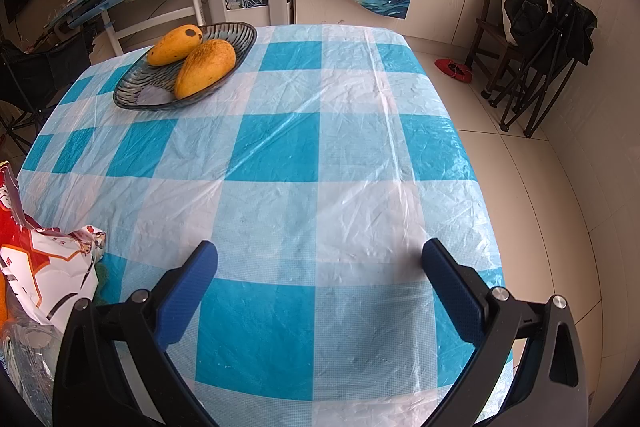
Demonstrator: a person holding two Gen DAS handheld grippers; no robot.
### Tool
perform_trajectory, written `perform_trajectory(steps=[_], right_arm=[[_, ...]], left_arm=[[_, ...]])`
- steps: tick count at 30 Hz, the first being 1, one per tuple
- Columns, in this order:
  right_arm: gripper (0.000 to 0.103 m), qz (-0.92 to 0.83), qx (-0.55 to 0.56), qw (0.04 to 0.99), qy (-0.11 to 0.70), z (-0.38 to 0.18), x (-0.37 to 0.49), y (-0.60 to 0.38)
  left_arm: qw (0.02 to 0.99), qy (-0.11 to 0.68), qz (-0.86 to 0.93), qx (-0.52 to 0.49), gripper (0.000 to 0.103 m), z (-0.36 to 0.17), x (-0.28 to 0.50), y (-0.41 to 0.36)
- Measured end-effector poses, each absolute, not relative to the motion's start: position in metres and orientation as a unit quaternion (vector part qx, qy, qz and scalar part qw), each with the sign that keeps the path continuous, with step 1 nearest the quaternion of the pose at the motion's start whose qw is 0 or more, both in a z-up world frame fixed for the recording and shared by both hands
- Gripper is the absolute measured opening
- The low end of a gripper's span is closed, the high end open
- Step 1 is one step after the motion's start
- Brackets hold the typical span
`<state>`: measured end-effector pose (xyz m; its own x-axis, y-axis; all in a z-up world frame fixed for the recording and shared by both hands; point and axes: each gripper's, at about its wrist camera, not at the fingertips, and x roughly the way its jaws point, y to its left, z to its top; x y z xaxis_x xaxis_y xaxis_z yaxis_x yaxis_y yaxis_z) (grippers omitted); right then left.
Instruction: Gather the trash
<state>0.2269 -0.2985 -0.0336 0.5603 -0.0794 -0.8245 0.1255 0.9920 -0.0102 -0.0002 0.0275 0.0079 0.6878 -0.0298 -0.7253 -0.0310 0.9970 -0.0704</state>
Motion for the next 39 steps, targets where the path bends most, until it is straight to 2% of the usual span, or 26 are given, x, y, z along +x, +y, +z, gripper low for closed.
perform_trajectory(steps=[31, 39], right_arm=[[0.098, -0.058, 0.025, 0.883, 0.465, -0.034, 0.228, -0.299], [0.098, -0.058, 0.025, 0.883, 0.465, -0.034, 0.228, -0.299]], left_arm=[[0.925, 0.380, 0.006, -0.021, 0.096, 0.014, -0.005, 0.026], [0.922, 0.378, -0.005, -0.086, 0.096, 0.017, 0.004, 0.048]])
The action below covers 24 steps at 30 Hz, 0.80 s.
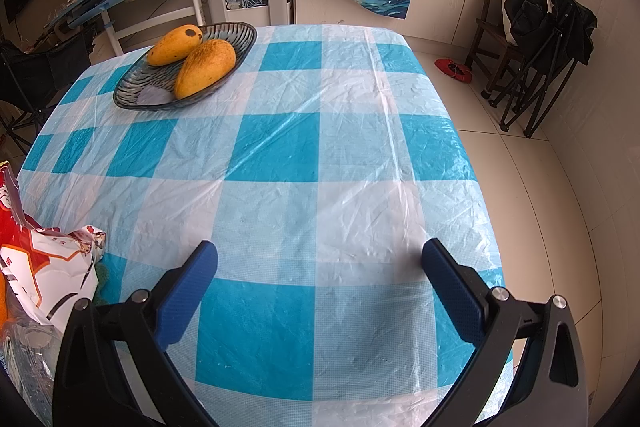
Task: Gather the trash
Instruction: 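Grasp a white tissue with the left tool while the right tool grasps another tissue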
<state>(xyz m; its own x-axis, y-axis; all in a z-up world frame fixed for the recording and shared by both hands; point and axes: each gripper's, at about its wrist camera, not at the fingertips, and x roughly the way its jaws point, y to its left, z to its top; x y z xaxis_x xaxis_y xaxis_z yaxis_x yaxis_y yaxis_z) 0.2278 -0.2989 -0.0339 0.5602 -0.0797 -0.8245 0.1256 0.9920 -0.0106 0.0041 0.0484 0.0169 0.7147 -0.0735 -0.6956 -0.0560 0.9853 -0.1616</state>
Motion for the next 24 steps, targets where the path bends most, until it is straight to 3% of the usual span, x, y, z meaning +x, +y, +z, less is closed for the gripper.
perform_trajectory(steps=[8, 12, 15, 18, 20, 22, 23, 24], right_arm=[[0.098, -0.058, 0.025, 0.883, 0.465, -0.034, 0.228, -0.299], [0.098, -0.058, 0.025, 0.883, 0.465, -0.034, 0.228, -0.299], [0.098, -0.058, 0.024, 0.883, 0.465, -0.034, 0.228, -0.299], [0.098, -0.058, 0.026, 0.883, 0.465, -0.035, 0.229, -0.299], [0.098, -0.051, 0.025, 0.883, 0.467, -0.034, 0.230, -0.301], [0.098, -0.034, 0.025, 0.881, 0.472, -0.033, 0.231, -0.304], [0.098, -0.028, 0.035, 0.879, 0.475, -0.031, 0.230, -0.308], [0.098, -0.023, 0.055, 0.877, 0.477, -0.028, 0.228, -0.314]], left_arm=[[0.915, 0.390, -0.045, -0.095, 0.096, 0.016, 0.022, 0.041], [0.913, 0.402, -0.052, -0.054, 0.096, 0.007, 0.032, 0.021], [0.910, 0.408, -0.066, -0.033, 0.088, 0.002, 0.042, 0.008], [0.905, 0.420, -0.067, 0.004, 0.071, -0.007, 0.051, -0.007], [0.899, 0.432, -0.068, 0.015, 0.051, -0.015, 0.055, -0.012], [0.897, 0.435, -0.073, 0.011, 0.039, -0.020, 0.055, -0.012], [0.898, 0.433, -0.078, 0.010, 0.024, -0.019, 0.054, -0.012], [0.897, 0.433, -0.089, 0.004, 0.019, -0.019, 0.053, -0.012]])
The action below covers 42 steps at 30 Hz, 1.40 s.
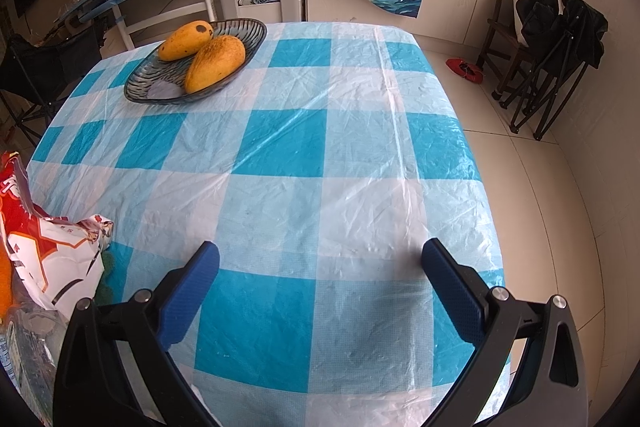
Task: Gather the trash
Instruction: 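Grasp a white tissue with the left tool while the right tool grasps another tissue, then carry both tissues over the yellow bin and open both tools to drop them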
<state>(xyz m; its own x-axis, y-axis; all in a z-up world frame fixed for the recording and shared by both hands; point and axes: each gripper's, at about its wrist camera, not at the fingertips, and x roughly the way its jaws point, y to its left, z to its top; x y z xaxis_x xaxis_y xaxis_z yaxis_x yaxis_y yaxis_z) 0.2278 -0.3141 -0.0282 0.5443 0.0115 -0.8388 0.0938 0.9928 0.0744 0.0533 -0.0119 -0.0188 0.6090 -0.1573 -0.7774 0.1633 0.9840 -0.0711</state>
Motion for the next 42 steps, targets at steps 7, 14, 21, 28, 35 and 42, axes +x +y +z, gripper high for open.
perform_trajectory(steps=[7, 14, 21, 28, 35, 42], right_arm=[[0.098, 0.028, 0.130, 0.892, 0.432, 0.017, 0.178, -0.335], [0.097, 0.065, 0.106, 0.882, 0.454, 0.006, 0.129, -0.315], [0.075, 0.116, 0.089, 0.865, 0.479, -0.010, 0.136, -0.292], [0.046, 0.125, 0.072, 0.862, 0.486, -0.022, 0.140, -0.280], [0.021, 0.121, 0.106, 0.872, 0.462, -0.012, 0.128, -0.292], [0.021, 0.163, 0.155, 0.890, 0.396, 0.021, 0.073, -0.295]], left_arm=[[0.906, 0.410, -0.098, -0.047, 0.016, -0.011, 0.045, 0.006], [0.907, 0.395, -0.104, -0.102, 0.016, -0.004, 0.036, 0.026], [0.908, 0.390, -0.110, -0.106, 0.016, -0.002, 0.028, 0.027], [0.909, 0.385, -0.109, -0.119, 0.016, 0.000, 0.028, 0.034], [0.911, 0.374, -0.127, -0.118, 0.016, 0.004, 0.025, 0.029], [0.913, 0.366, -0.140, -0.111, 0.016, 0.008, 0.020, 0.024]])
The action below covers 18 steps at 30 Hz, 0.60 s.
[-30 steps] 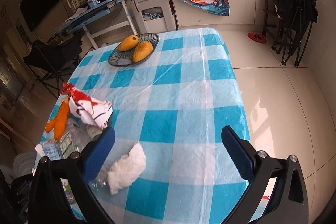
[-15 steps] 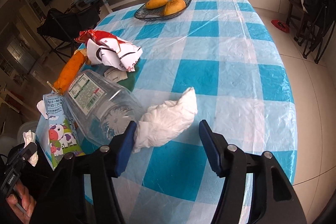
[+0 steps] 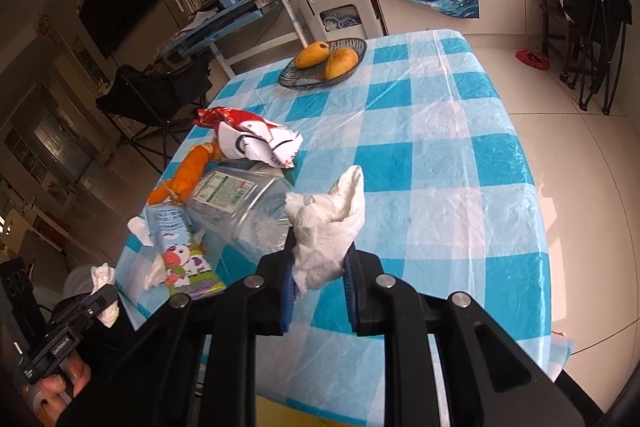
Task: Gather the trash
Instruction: 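Carry both tissues over the yellow bin and open both tools to drop them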
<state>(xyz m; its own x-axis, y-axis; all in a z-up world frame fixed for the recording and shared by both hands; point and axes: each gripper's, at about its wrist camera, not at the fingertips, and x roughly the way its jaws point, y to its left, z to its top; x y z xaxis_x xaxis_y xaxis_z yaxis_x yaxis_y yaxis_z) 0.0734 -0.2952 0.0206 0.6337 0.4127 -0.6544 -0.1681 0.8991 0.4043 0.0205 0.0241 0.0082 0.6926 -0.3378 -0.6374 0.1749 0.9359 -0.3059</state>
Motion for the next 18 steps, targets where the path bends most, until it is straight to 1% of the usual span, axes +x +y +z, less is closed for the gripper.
perform_trajectory(steps=[3, 7, 9, 12, 13, 14, 16, 18], right_arm=[[0.021, 0.219, 0.144, 0.882, 0.391, 0.028, 0.047, -0.275], [0.023, 0.293, 0.092, 0.830, 0.465, 0.003, 0.016, -0.229], [0.023, 0.317, 0.049, 0.801, 0.506, -0.014, 0.001, -0.204], [0.023, 0.337, -0.016, 0.770, 0.542, -0.032, -0.015, -0.173], [0.026, 0.339, -0.027, 0.761, 0.552, -0.036, -0.018, -0.167], [0.034, 0.341, -0.036, 0.751, 0.564, -0.041, -0.020, -0.163], [0.047, 0.328, -0.058, 0.749, 0.573, -0.047, -0.022, -0.158], [0.049, 0.322, -0.053, 0.755, 0.569, -0.043, -0.021, -0.160]], left_arm=[[0.914, 0.365, -0.142, -0.108, 0.016, 0.009, 0.019, 0.022], [0.915, 0.364, -0.143, -0.101, 0.016, 0.010, 0.017, 0.019], [0.915, 0.363, -0.143, -0.098, 0.016, 0.010, 0.015, 0.017], [0.916, 0.363, -0.144, -0.089, 0.016, 0.011, 0.012, 0.014], [0.916, 0.363, -0.144, -0.087, 0.016, 0.011, 0.010, 0.014], [0.916, 0.364, -0.145, -0.085, 0.016, 0.011, 0.009, 0.012], [0.916, 0.366, -0.149, -0.078, 0.016, 0.011, 0.006, 0.010], [0.914, 0.369, -0.151, -0.071, 0.016, 0.010, 0.004, 0.006]])
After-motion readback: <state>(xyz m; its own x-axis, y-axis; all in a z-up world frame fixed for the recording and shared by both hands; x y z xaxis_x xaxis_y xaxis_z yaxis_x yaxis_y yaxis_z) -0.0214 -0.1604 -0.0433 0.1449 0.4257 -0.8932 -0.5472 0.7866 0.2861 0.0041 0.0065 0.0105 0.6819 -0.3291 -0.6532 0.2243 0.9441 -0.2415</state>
